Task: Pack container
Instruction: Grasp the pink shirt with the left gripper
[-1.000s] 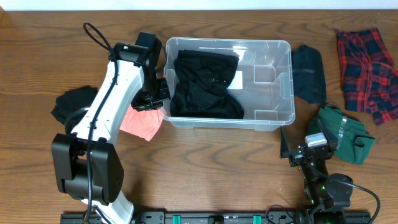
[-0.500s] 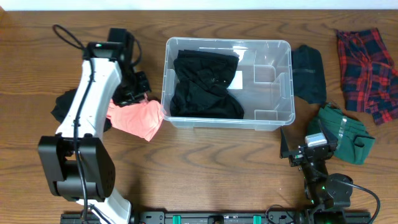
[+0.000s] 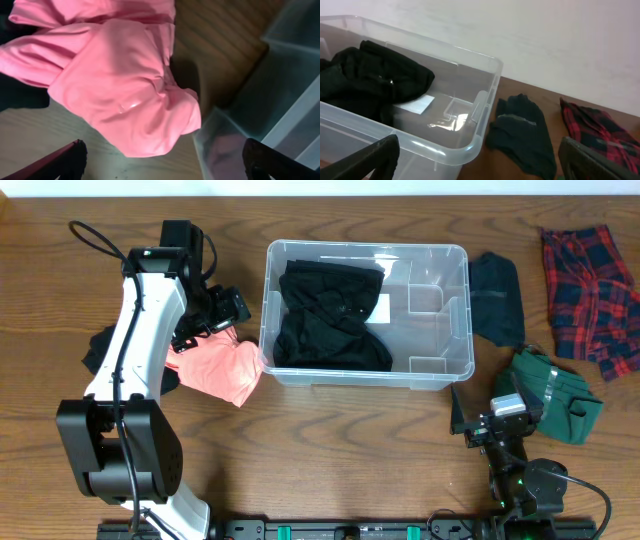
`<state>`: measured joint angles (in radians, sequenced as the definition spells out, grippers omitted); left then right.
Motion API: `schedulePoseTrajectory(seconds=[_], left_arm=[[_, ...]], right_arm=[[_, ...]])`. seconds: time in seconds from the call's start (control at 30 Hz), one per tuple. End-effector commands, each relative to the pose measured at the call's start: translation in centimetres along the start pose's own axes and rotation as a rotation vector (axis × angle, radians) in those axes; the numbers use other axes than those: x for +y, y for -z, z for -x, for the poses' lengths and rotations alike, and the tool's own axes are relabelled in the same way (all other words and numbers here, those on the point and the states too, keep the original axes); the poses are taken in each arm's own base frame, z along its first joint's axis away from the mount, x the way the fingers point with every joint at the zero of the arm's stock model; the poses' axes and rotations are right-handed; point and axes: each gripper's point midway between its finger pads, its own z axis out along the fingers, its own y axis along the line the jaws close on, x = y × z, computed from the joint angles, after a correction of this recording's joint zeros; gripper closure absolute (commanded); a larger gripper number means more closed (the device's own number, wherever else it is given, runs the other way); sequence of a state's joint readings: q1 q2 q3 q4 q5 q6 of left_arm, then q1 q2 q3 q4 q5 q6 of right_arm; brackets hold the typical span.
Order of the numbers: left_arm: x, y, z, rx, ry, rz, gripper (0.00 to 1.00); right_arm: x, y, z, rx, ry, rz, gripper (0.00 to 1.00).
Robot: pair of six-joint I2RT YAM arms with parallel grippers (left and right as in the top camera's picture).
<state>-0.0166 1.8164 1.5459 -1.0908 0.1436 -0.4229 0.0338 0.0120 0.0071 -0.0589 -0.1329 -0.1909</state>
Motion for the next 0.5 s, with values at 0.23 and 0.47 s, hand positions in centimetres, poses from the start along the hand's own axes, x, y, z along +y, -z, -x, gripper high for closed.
schedulePoseTrajectory(seconds=[0.23, 0.47], left_arm=[[3.6, -1.1, 1.6, -0.131, 0.386, 0.174, 0.01], [4.0, -3.6, 1.4, -0.140, 0.386, 0.165, 0.01]], right_arm=[[0.1, 0.0, 0.0, 0.000, -0.011, 0.001, 0.01], [0.1, 0.0, 0.0, 0.000, -0.011, 0.001, 0.01]])
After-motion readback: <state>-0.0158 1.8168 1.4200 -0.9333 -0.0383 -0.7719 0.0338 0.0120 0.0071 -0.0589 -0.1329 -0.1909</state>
